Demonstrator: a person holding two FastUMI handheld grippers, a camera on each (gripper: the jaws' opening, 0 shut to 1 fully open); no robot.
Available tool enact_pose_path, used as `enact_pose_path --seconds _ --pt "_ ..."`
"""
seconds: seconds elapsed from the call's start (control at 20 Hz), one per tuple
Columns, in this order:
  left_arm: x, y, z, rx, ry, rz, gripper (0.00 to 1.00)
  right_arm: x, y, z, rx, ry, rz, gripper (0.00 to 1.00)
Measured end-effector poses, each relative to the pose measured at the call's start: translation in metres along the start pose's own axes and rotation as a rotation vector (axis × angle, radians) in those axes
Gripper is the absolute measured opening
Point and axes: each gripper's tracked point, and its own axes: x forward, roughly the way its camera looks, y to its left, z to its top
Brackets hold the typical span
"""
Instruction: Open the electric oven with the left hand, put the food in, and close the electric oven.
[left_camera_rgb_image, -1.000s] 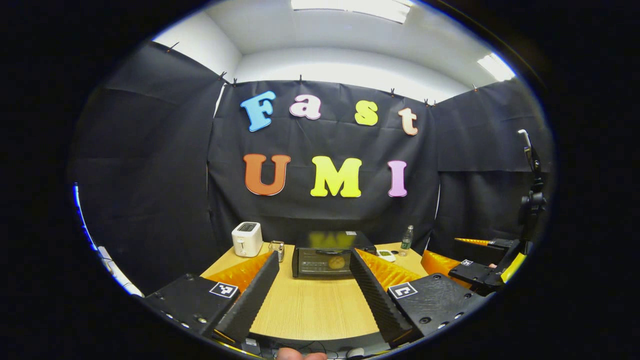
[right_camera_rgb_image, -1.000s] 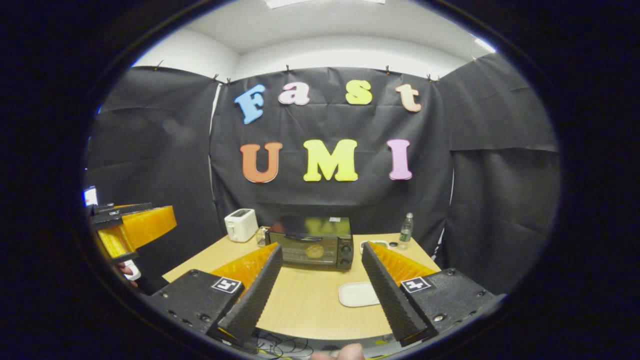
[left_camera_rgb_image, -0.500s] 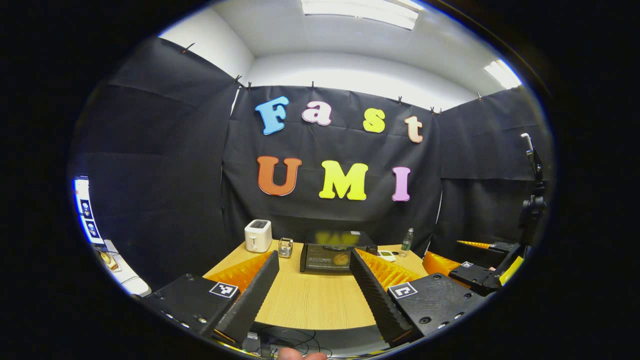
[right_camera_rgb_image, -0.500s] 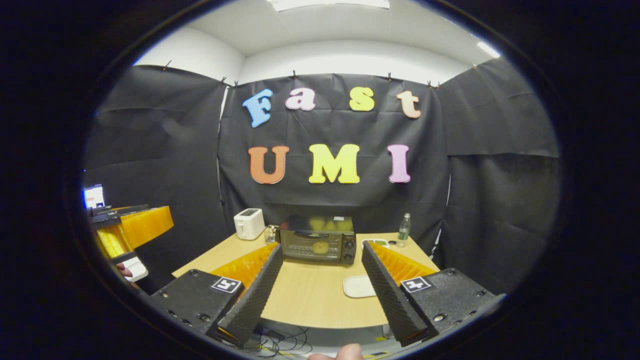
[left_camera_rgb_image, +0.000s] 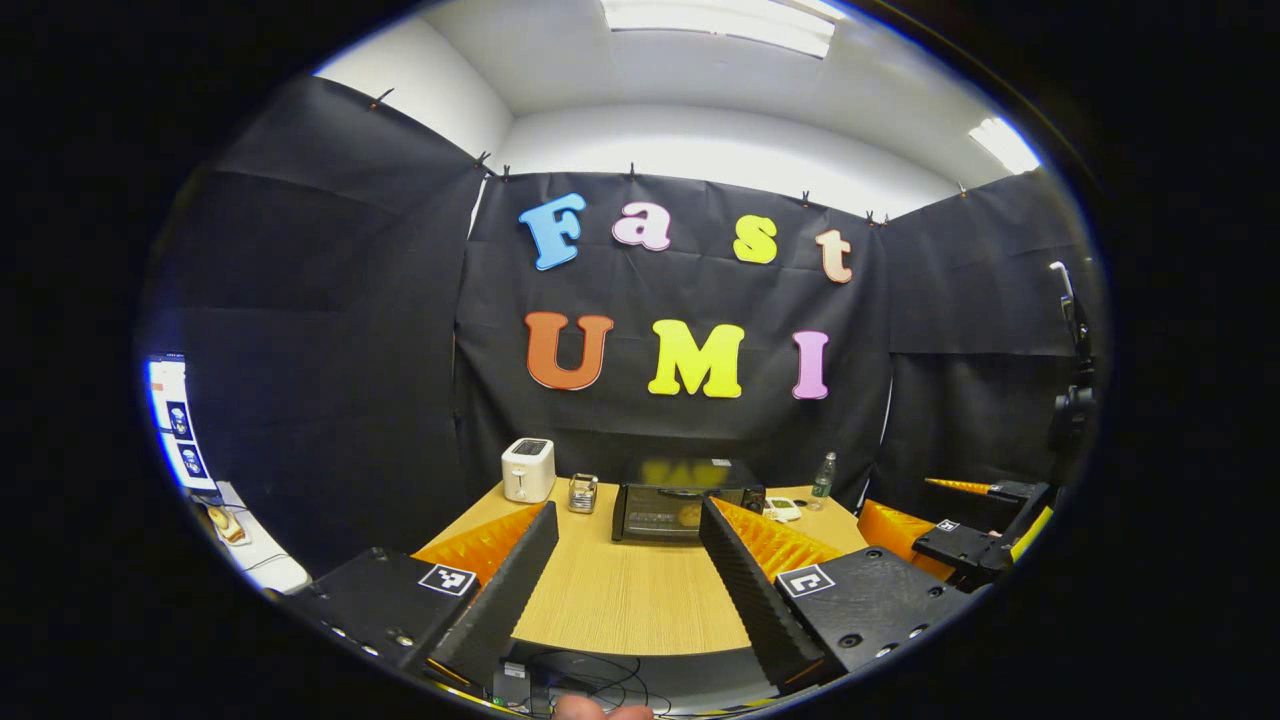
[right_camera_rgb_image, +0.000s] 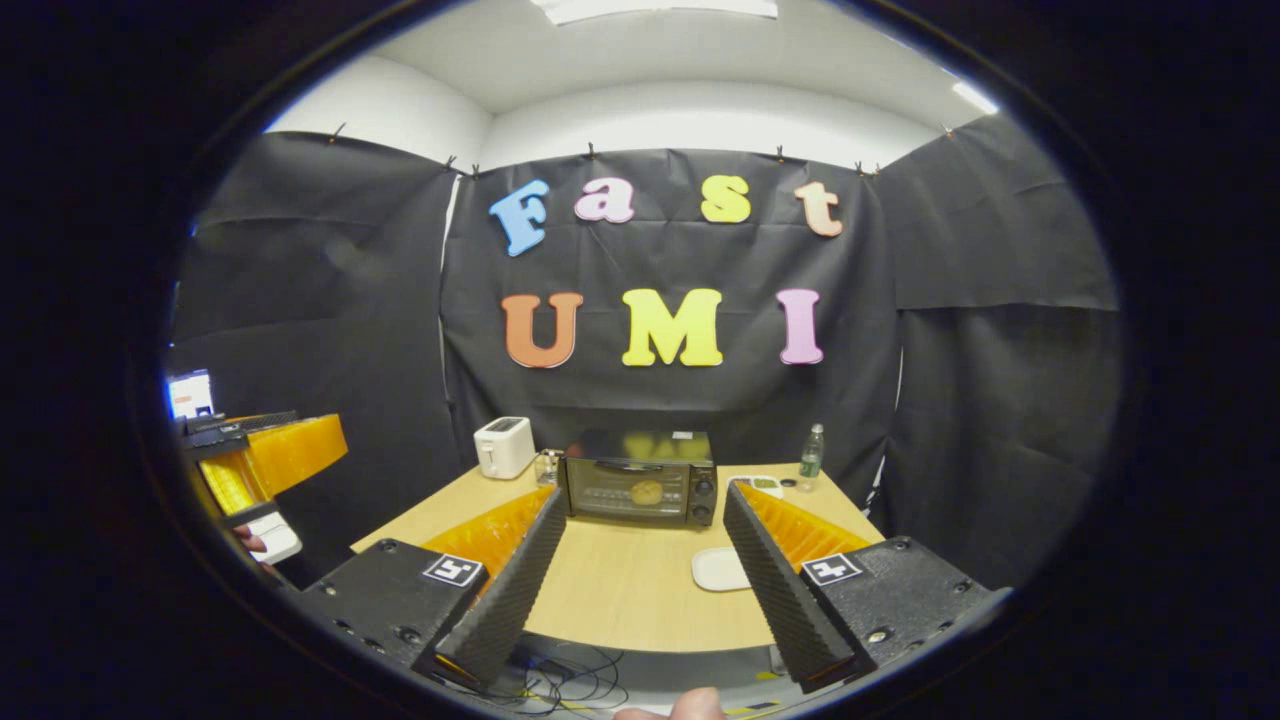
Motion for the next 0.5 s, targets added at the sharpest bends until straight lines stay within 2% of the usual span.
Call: enact_pose_path --seconds 0.05,0.1,0.15,0.3,0.35,0.4,0.45,0.5 --pt "0.0004 -0.0003 -0.0009 0.004 0.003 0.001 0.93 -0.0006 0.0004 -0.0003 -0.001 0.003 0.0 1.0" --pt "0.0003 0.0001 -0.0004 0.004 0.005 0.001 0.83 0.0004 0.0006 -0.0005 0.002 0.005 0.001 1.0" --pt "0.0005 -0.0008 0.0002 0.001 0.004 0.0 0.93 0.0002 0.0004 0.0 0.008 0.005 0.002 1.0" --pt "0.0023 -0.0004 0.0 0.0 0.002 0.006 0.93 0.0029 0.0008 0.0001 0.016 0.005 0.006 1.0" --pt "0.004 -0.0002 -0.0016 -0.001 0.006 0.006 0.97 0.0046 0.0021 -0.0002 0.018 0.009 0.012 1.0" --pt "0.0025 -0.0015 -0.0014 -0.003 0.01 0.007 0.93 0.0055 0.0031 0.0003 0.018 0.01 0.015 1.0" --pt "0.0024 -0.0015 -0.0004 -0.003 0.009 0.007 0.83 0.0055 0.0037 0.002 0.019 0.006 0.016 1.0" --pt "0.0033 -0.0009 0.0007 -0.002 0.005 0.008 0.83 0.0064 0.0035 0.0028 0.019 0.003 0.017 1.0"
